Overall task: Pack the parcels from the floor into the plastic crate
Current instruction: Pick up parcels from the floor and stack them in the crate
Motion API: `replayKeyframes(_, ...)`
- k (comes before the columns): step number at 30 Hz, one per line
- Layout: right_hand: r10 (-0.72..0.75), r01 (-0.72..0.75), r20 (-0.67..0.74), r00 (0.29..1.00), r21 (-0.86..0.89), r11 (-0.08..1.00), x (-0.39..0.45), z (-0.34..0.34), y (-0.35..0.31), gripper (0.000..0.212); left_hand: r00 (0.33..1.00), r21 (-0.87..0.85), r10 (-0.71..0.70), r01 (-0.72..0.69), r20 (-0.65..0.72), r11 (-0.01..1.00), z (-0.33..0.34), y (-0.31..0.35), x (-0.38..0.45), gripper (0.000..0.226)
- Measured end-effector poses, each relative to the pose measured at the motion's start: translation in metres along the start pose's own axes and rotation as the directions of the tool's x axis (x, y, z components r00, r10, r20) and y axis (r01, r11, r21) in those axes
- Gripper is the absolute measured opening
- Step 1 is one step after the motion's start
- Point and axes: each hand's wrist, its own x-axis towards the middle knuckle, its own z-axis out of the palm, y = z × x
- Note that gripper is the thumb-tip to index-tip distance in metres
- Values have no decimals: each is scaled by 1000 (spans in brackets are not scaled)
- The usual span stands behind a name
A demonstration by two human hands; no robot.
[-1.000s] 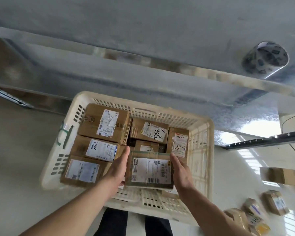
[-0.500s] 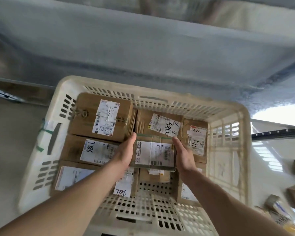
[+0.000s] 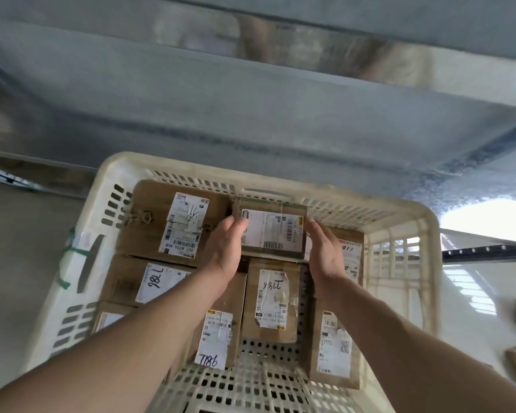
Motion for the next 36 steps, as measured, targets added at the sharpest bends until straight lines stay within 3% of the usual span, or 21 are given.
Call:
replayKeyframes(3, 111, -112, 24, 993, 48, 993, 1, 10, 12, 86, 1000, 55, -20, 20, -6, 998, 3, -4, -3, 57)
replayKeyframes(5, 115, -120, 52, 992, 118, 986, 2, 16, 20, 99, 1000, 72, -25, 26, -13, 997, 4, -8, -1, 37)
replayKeyframes(6, 114, -121, 57, 992, 140, 983, 4, 18, 21, 102, 1000, 71, -24, 25, -10, 997, 3, -9, 1, 38)
replayKeyframes(10, 86, -97, 63, 994, 201, 975, 6, 22, 17, 109, 998, 21, -67, 67, -6, 998, 1, -6, 8, 78)
replayKeyframes(14, 142, -167, 131, 981, 203, 965, 1, 19, 7, 92, 995, -4, -82, 82, 49, 997, -1, -8, 8, 81)
replayKeyframes(19, 142, -173, 151, 978, 210, 962, -4, 6, -11, 67, 989, 29, -132, 131, 61, 991, -11, 1, 2, 66)
replayKeyframes(22, 106, -133, 134, 985, 213, 968, -18, 0, -32, 79, 993, -3, -113, 113, 46, 994, -15, 29, -18, 37)
replayKeyframes(26, 36, -54, 112, 993, 162, 985, -41, -15, -57, 109, 996, -22, -86, 86, 19, 996, -13, 56, -43, 39)
replayKeyframes(28, 20, -40, 116, 993, 171, 984, -60, -26, -75, 101, 997, -34, -78, 78, 6, 996, -10, 73, -61, 38)
replayKeyframes(31, 8, -26, 100, 995, 176, 984, -92, -50, -102, 67, 998, -46, -54, 55, 27, 997, -8, 97, -94, 35)
replayKeyframes(34, -16, 2, 88, 996, 163, 987, -123, -78, -123, 73, 999, -65, -44, 44, 8, 997, -7, 119, -130, 55)
replayKeyframes(36, -39, 26, 88, 995, 143, 989, -145, -95, -135, 81, 999, -49, -32, 32, -1, 998, -6, 130, -153, 54)
